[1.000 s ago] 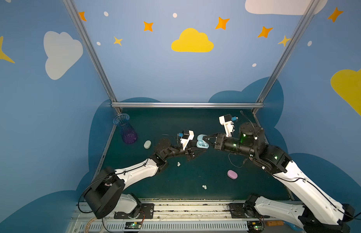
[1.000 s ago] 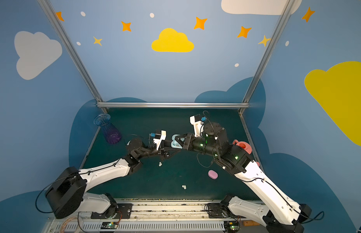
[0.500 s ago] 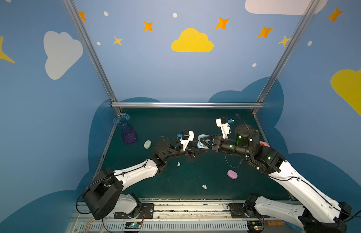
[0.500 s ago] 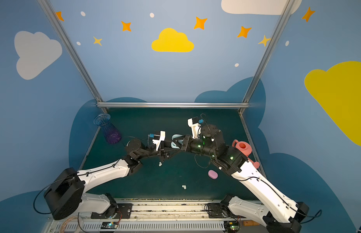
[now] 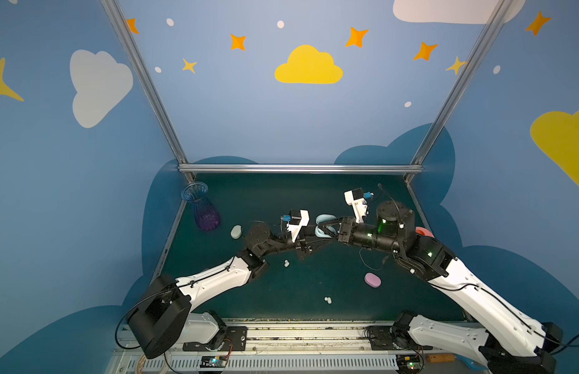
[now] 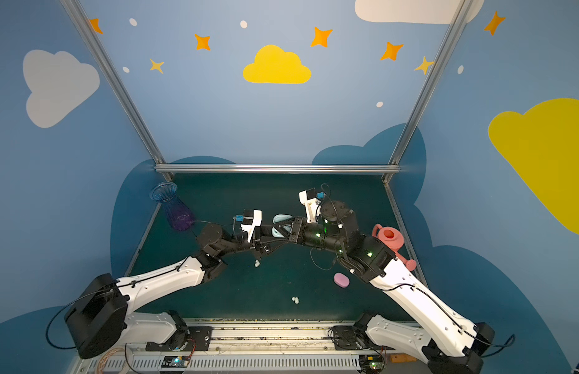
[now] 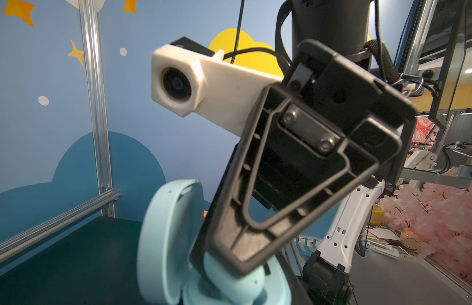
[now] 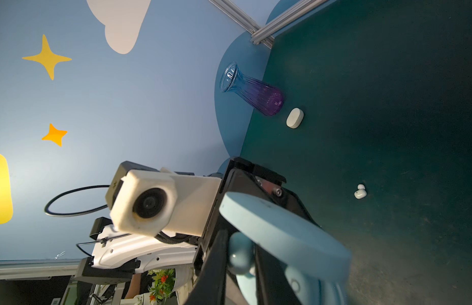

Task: Insert wireless bluetooth earbuds into charging case
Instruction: Insert the wireless bluetooth earbud into the charging case.

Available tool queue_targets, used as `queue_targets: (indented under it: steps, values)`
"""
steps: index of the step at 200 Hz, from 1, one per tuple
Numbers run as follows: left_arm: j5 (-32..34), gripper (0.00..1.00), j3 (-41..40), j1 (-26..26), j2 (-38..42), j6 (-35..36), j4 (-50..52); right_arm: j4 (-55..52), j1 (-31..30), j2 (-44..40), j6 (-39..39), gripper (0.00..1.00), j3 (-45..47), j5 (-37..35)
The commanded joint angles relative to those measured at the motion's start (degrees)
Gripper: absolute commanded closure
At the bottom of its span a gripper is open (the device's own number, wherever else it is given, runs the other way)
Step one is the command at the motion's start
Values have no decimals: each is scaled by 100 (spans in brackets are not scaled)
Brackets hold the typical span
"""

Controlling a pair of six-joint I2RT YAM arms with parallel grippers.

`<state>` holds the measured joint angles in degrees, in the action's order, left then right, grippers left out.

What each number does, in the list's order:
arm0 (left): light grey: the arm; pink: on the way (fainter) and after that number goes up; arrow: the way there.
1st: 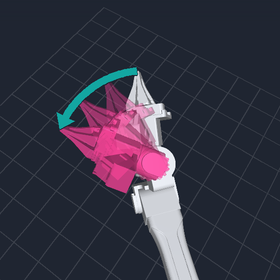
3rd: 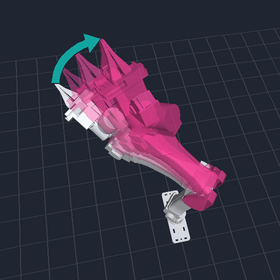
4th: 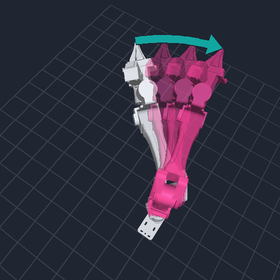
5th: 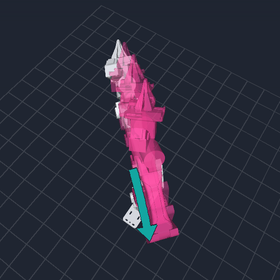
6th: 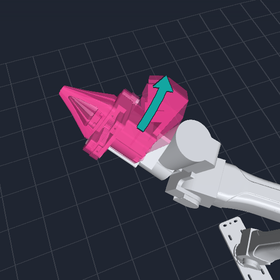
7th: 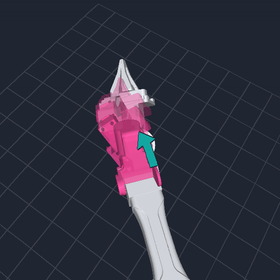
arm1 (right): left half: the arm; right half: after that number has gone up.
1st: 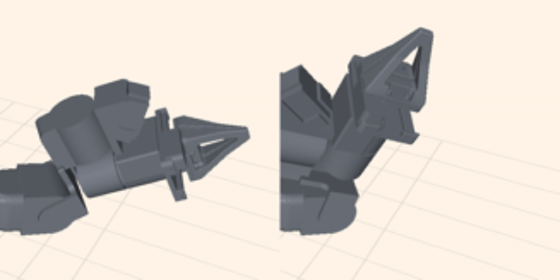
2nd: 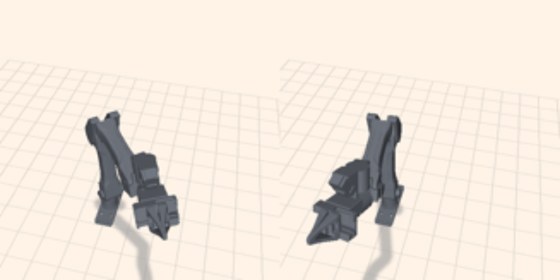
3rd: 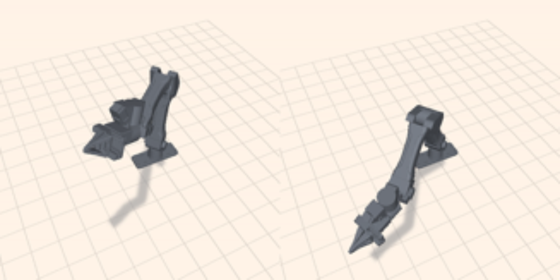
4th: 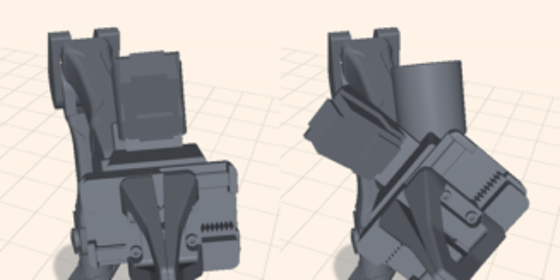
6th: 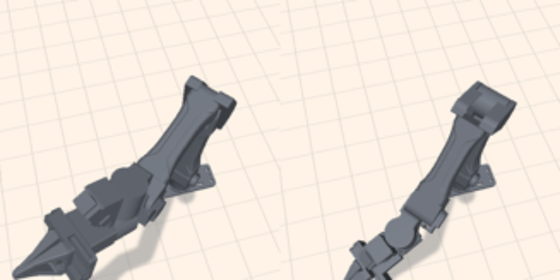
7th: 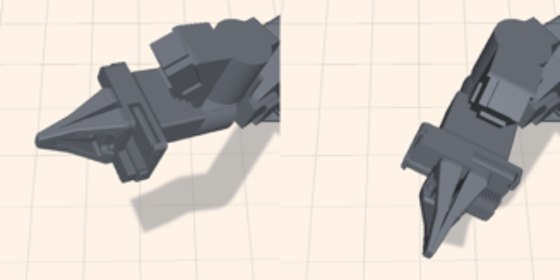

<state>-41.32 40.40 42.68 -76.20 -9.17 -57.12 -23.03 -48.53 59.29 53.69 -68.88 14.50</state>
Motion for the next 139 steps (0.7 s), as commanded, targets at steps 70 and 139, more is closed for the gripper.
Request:
queue_targets:
  steps: [70, 139]
  values:
    - [176, 86, 3, 6, 226, 90, -110, -637, -43, -137, -106, 65, -36, -281]
    - [203, 86, 11, 4, 241, 97, -71, -1432, -47, -95, -533, 61, -724, -554]
